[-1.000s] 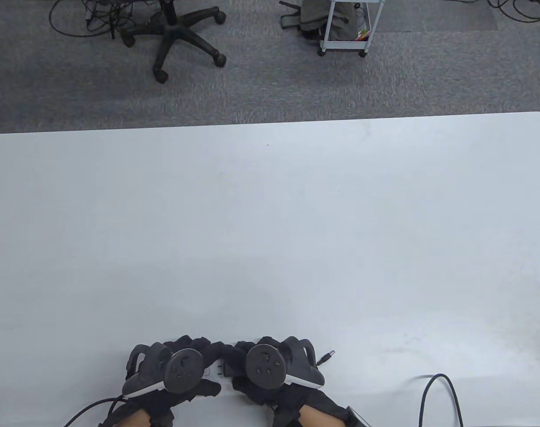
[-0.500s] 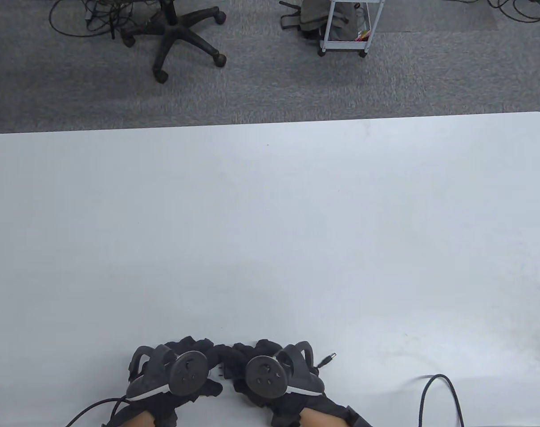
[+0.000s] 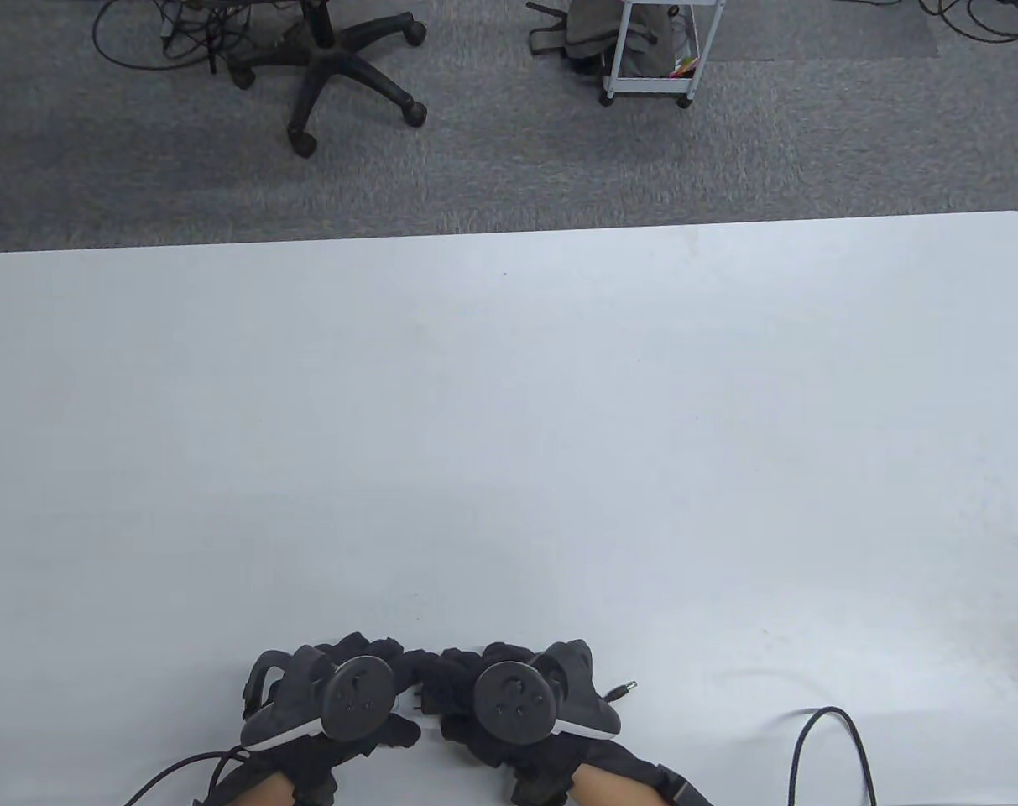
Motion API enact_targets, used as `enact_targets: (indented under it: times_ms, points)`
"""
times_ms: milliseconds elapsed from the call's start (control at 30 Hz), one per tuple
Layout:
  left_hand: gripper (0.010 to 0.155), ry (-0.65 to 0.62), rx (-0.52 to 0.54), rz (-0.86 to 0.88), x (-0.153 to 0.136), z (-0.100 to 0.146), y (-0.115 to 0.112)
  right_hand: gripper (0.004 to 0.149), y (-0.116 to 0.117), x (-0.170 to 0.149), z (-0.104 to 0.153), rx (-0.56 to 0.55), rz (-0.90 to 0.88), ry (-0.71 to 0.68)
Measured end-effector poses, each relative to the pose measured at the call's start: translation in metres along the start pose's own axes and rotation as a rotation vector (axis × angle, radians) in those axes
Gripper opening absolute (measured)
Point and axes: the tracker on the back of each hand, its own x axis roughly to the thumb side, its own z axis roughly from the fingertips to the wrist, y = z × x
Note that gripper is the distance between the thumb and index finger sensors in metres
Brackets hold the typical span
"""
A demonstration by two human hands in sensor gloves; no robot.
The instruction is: Remove the power adapter from the power strip
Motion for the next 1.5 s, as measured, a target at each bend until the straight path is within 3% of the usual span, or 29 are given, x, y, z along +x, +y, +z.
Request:
enact_targets:
  times_ms: [67,167,300,367,467,600,933,1000,1067,1167,1267,1500]
  points:
    - [0.076,0.006,-0.005,-0.007,0.001,0.000,0.001,0.059,-0.010,0.000,0.004,-0.054,-0.051,-0.008]
    - [0.076,0.008,-0.007,-0.019,0.002,-0.001,0.001,0.059,-0.050,-0.001,0.018,-0.233,-0.215,-0.020]
    - [0.076,0.004,-0.012,-0.022,0.004,-0.002,0.002,0.060,-0.068,-0.018,0.029,-0.267,-0.195,0.063]
    - [0.076,0.006,-0.016,-0.019,0.003,-0.002,0.002,0.061,-0.067,-0.027,0.029,-0.202,-0.215,0.096]
    - [0.076,0.011,-0.011,-0.057,0.006,0.000,0.002,0.064,-0.066,-0.033,0.027,-0.235,-0.201,0.134]
    - [0.076,0.006,-0.011,-0.053,0.005,0.000,0.002,0.066,-0.059,-0.042,0.021,-0.183,-0.198,0.196]
    - [0.076,0.010,-0.011,-0.060,0.005,0.001,0.001,0.060,-0.030,-0.050,0.007,0.004,-0.154,0.261]
    - [0.076,0.009,-0.012,-0.058,0.006,0.001,0.001,0.057,-0.026,-0.053,0.006,0.042,-0.109,0.334]
    - [0.076,0.009,-0.011,-0.061,0.006,0.001,0.001,0.056,-0.027,-0.054,0.007,-0.056,-0.074,0.378]
    - [0.076,0.007,-0.011,-0.059,0.006,0.001,0.001,0.058,-0.024,-0.059,0.006,-0.099,0.010,0.465]
    - [0.076,0.009,-0.012,-0.058,0.007,0.000,0.001,0.058,-0.021,-0.067,0.005,-0.104,0.028,0.554]
    - [0.076,0.014,-0.011,-0.058,0.007,0.001,0.001,0.056,-0.020,-0.067,0.004,-0.120,0.078,0.583]
